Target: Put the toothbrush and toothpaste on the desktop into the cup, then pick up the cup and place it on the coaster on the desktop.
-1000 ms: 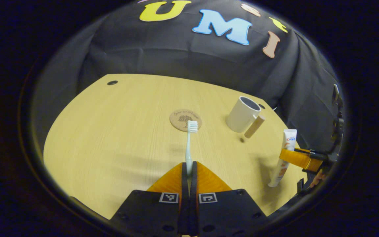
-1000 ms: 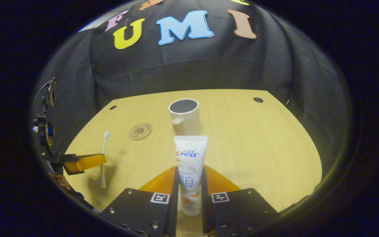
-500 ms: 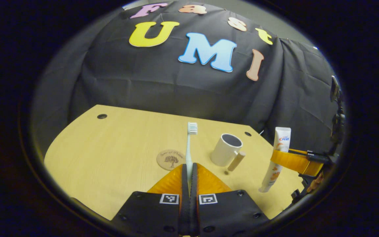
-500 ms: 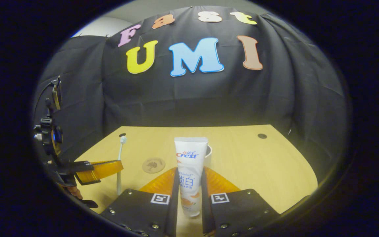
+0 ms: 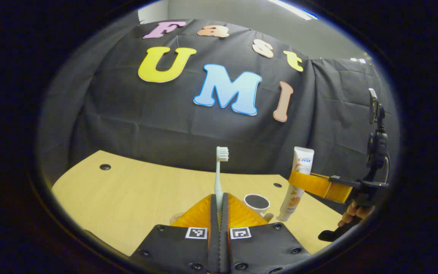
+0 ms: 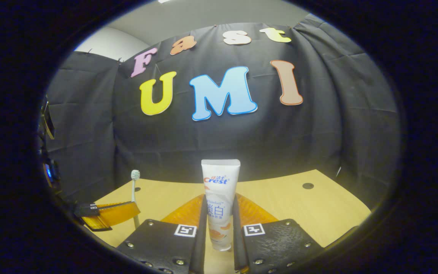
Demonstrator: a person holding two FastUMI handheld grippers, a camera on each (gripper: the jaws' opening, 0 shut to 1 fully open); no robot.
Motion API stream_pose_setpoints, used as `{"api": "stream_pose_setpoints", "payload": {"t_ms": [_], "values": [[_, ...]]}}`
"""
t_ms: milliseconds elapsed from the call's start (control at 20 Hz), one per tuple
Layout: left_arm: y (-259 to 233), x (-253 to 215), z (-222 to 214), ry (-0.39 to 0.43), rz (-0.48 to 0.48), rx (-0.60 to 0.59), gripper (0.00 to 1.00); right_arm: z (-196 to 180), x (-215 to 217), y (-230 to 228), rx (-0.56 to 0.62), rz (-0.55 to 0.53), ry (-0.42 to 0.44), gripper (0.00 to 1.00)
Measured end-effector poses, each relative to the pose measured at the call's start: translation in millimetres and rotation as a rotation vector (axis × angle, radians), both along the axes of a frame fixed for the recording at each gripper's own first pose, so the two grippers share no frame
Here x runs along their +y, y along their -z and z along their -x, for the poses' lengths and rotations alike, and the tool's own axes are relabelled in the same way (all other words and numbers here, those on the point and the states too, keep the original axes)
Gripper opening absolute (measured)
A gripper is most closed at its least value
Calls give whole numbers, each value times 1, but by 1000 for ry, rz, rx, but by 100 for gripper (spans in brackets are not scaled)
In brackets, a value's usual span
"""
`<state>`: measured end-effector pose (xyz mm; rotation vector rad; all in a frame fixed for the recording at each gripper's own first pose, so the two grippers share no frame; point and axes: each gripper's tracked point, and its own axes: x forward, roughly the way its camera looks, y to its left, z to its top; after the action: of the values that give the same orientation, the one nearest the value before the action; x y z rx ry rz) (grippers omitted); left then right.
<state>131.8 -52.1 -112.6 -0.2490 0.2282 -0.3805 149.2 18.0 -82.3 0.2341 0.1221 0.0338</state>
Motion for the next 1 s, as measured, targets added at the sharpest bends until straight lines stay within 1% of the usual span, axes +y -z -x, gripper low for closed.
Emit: {"api": "stream_pose_setpoints", "payload": {"t_ms": [100, 250, 350, 450, 700, 800, 950, 1000], "values": [[-9, -8, -6, 9, -7, -41, 7, -18, -2, -4, -29, -19, 2, 30], [-19, -16, -18, 29, 8, -67, 7, -44, -6, -8, -74, -28, 28, 30], [-22, -17, -23, 36, 14, -75, 7, -61, -5, -1, -81, -13, 42, 29], [-24, -20, -30, 49, 30, -80, 7, -74, -3, 13, -68, 2, 46, 30], [-28, -25, -41, 75, 24, -99, 7, -94, 0, 65, 68, 44, 31, 30], [-25, -29, -43, 85, 37, -92, 7, -94, 0, 81, 117, 50, 27, 30], [-24, -36, -48, 90, 47, -84, 7, -90, -1, 96, 175, 58, 17, 36], [-24, -40, -48, 96, 56, -84, 7, -89, -1, 101, 192, 66, 12, 35]]}}
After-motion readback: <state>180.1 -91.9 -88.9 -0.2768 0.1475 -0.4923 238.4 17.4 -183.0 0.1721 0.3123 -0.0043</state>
